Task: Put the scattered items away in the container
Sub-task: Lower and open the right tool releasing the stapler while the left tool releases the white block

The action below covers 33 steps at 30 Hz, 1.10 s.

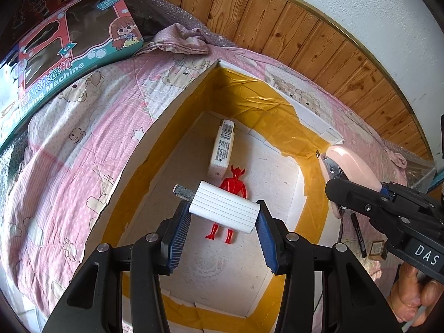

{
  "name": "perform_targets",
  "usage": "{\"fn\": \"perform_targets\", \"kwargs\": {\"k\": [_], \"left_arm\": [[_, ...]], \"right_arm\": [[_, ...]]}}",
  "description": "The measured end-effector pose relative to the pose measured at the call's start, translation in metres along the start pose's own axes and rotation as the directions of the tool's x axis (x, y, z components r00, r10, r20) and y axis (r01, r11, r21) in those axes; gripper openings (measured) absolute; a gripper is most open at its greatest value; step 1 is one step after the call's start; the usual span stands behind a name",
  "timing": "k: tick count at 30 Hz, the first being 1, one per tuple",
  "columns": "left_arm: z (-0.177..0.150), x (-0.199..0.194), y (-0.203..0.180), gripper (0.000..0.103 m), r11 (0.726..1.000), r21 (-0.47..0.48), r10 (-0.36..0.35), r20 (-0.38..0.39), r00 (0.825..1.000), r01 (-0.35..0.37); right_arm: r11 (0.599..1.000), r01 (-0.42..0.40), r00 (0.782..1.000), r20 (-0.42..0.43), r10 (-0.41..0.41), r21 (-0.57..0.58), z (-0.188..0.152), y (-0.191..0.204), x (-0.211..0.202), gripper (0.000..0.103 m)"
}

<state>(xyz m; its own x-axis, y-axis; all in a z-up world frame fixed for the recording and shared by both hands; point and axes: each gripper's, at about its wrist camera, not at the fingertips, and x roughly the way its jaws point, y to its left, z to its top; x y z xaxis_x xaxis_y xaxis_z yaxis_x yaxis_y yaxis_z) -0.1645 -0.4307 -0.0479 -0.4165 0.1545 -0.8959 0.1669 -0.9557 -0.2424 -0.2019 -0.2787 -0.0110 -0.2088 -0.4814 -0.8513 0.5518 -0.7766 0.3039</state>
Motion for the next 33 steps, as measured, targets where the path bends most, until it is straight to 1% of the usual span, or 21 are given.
{"fn": "perform_targets", "kwargs": {"k": [7,12,19,24,29,33], "left_arm": [[0.004,0.016,-0.002,0.048,0.997,0.055,0.055,-0.029,0.998,-0.053],[0.006,0.024,0.004,0.048,0.995,0.061,0.082,-0.049,0.995,-0.079],[0.006,0.038,0.009,0.048,0.994,0.075,0.092,-0.083,0.992,-0.086],[0.008,0.047,0.008,0.048,0.992,0.090,0.094,-0.099,0.991,-0.085],[0.008,0.057,0.008,0.048,0.988,0.117,0.115,-0.110,0.987,-0.102],[0.010,0.058,0.006,0.048,0.986,0.132,0.115,-0.115,0.987,-0.099]], "right_arm": [[1.000,0.005,1.000,-0.027,-0.006,-0.016,0.007,-0.003,0.019,0.028],[1.000,0.009,0.999,-0.039,-0.010,-0.029,0.013,-0.005,0.029,0.028],[0.999,0.021,0.998,-0.064,-0.023,-0.032,0.020,-0.013,0.045,0.028],[0.998,0.016,0.995,-0.100,-0.022,-0.056,0.022,-0.014,0.056,0.028],[0.994,0.051,0.990,-0.124,-0.063,-0.094,0.024,-0.014,0.068,0.028],[0.994,0.054,0.987,-0.143,-0.067,-0.095,0.027,-0.018,0.074,0.028]]}}
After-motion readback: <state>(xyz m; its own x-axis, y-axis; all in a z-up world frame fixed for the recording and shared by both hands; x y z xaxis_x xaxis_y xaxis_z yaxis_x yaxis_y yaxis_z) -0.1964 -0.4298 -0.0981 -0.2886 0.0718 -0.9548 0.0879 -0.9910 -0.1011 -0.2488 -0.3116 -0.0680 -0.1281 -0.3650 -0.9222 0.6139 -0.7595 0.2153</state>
